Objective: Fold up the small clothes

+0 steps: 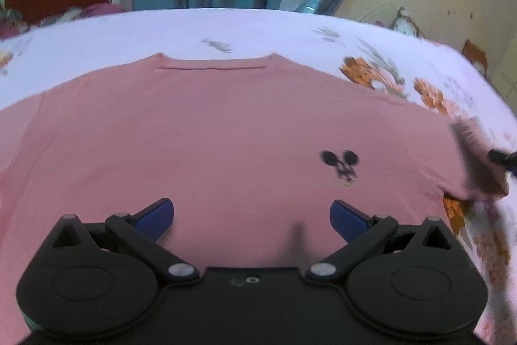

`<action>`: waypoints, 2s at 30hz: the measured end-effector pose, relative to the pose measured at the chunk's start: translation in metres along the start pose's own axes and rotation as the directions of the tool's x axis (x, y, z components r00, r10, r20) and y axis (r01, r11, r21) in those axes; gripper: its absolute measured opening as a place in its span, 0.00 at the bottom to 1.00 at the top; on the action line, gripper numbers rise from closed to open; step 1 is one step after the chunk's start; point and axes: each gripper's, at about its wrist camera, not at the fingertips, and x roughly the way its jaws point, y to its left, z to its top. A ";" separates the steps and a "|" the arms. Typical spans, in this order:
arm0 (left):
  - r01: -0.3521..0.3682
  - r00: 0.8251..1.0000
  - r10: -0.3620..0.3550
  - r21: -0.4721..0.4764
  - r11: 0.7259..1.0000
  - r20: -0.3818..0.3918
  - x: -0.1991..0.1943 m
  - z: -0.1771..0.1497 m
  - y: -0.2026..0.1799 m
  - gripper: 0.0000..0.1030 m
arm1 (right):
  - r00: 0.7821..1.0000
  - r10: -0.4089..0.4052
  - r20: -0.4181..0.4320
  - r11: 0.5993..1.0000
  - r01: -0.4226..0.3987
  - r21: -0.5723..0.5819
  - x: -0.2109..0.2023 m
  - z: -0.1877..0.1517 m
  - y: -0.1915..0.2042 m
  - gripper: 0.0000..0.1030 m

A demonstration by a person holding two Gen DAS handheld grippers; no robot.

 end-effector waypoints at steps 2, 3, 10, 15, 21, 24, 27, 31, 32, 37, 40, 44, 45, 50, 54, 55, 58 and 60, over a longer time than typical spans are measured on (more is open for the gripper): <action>0.007 1.000 -0.007 -0.013 1.000 0.012 -0.005 0.003 0.021 1.00 | 0.999 0.029 -0.014 0.998 -0.029 -0.050 0.002 -0.014 0.037 0.08; 0.010 1.000 -0.010 -0.008 1.000 0.012 -0.007 0.005 0.030 1.00 | 0.999 0.043 -0.028 0.996 -0.045 -0.079 0.005 -0.021 0.058 0.08; 0.019 1.000 -0.016 -0.116 0.993 0.024 -0.024 0.011 0.111 0.97 | 0.989 0.115 -0.098 0.949 -0.138 -0.285 0.034 -0.081 0.193 0.08; 0.026 0.999 -0.020 -0.163 0.986 0.042 -0.034 0.010 0.149 0.92 | 0.977 0.139 -0.163 0.898 -0.194 -0.395 0.056 -0.130 0.257 0.08; 0.068 0.997 -0.061 -0.154 0.986 0.049 -0.030 0.010 0.151 0.88 | 0.972 0.078 -0.220 0.814 -0.189 -0.549 0.079 -0.166 0.291 0.66; 0.134 0.991 -0.130 -0.124 0.983 0.040 -0.021 0.012 0.133 0.77 | 0.973 0.092 -0.214 0.821 -0.196 -0.537 0.065 -0.166 0.275 0.52; 0.212 0.977 -0.211 -0.060 0.976 0.020 -0.006 0.017 0.096 0.70 | 0.973 0.080 -0.217 0.875 -0.172 -0.451 0.054 -0.152 0.238 0.27; 0.269 0.963 -0.270 0.092 0.959 -0.010 0.012 0.019 0.031 0.67 | 0.981 0.044 -0.187 0.922 -0.112 -0.370 0.031 -0.130 0.185 0.23; 0.257 0.966 -0.258 0.144 0.956 -0.010 0.015 0.018 0.015 0.67 | 0.981 0.036 -0.189 0.929 -0.103 -0.356 0.026 -0.126 0.176 0.23; 0.144 0.988 -0.156 0.314 0.939 0.013 0.049 0.021 -0.039 0.59 | 0.982 -0.027 -0.189 0.954 -0.031 -0.299 0.013 -0.110 0.129 0.23; 0.116 0.992 -0.126 0.287 0.951 0.019 0.064 0.027 -0.036 0.20 | 0.982 -0.038 -0.183 0.964 -0.013 -0.267 0.011 -0.104 0.107 0.23; 0.157 0.979 -0.176 0.171 0.973 0.101 0.047 0.033 -0.002 0.07 | 0.986 -0.037 -0.164 0.976 0.000 -0.218 0.017 -0.096 0.099 0.23; 0.182 0.972 -0.199 0.132 0.974 0.128 0.042 0.034 0.010 0.07 | 0.985 -0.037 -0.166 0.978 0.002 -0.207 0.020 -0.094 0.097 0.23; 0.139 0.974 -0.141 0.028 0.990 0.174 0.031 0.024 0.061 0.07 | 0.987 -0.036 -0.157 0.983 0.006 -0.182 0.028 -0.091 0.092 0.23; 0.136 0.981 -0.128 -0.050 0.989 0.144 0.038 0.007 0.087 0.08 | 0.988 -0.048 -0.144 0.983 0.022 -0.181 0.030 -0.091 0.094 0.23; 0.135 0.982 -0.126 -0.051 0.990 0.143 0.040 0.005 0.086 0.08 | 0.989 -0.051 -0.142 0.983 0.024 -0.182 0.030 -0.091 0.094 0.23; 0.141 0.977 -0.130 -0.052 0.989 0.172 0.039 0.003 0.085 0.08 | 0.991 -0.052 -0.122 0.981 0.028 -0.192 0.027 -0.088 0.098 0.23; 0.131 0.970 -0.118 -0.048 0.990 0.212 0.033 0.005 0.085 0.08 | 0.991 -0.060 -0.116 0.978 0.036 -0.203 0.029 -0.086 0.100 0.23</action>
